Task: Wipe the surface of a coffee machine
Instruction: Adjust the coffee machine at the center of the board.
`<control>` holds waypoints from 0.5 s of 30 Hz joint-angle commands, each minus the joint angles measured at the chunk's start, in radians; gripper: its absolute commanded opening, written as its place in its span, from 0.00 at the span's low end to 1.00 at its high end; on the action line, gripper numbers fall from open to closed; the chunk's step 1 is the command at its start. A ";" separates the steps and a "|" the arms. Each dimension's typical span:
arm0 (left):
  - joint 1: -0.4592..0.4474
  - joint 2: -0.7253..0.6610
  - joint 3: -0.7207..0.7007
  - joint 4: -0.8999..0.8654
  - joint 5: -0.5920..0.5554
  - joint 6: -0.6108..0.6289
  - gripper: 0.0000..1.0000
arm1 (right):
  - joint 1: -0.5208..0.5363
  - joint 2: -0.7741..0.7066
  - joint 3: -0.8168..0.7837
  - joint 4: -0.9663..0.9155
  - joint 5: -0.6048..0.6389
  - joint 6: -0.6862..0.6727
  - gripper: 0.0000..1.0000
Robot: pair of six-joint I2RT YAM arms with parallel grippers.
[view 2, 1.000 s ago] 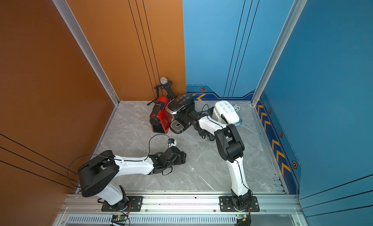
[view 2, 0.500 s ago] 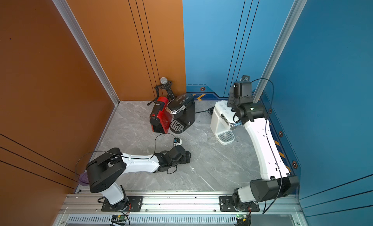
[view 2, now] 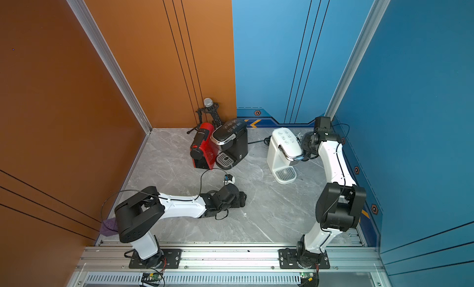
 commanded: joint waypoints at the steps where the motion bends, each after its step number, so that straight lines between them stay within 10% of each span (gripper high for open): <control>1: 0.024 0.005 0.055 -0.019 0.036 0.030 0.80 | 0.050 -0.082 -0.069 0.018 -0.052 0.014 0.09; 15: 0.124 0.069 0.536 -0.331 0.088 0.218 0.81 | 0.319 -0.311 -0.267 0.038 -0.131 0.051 0.10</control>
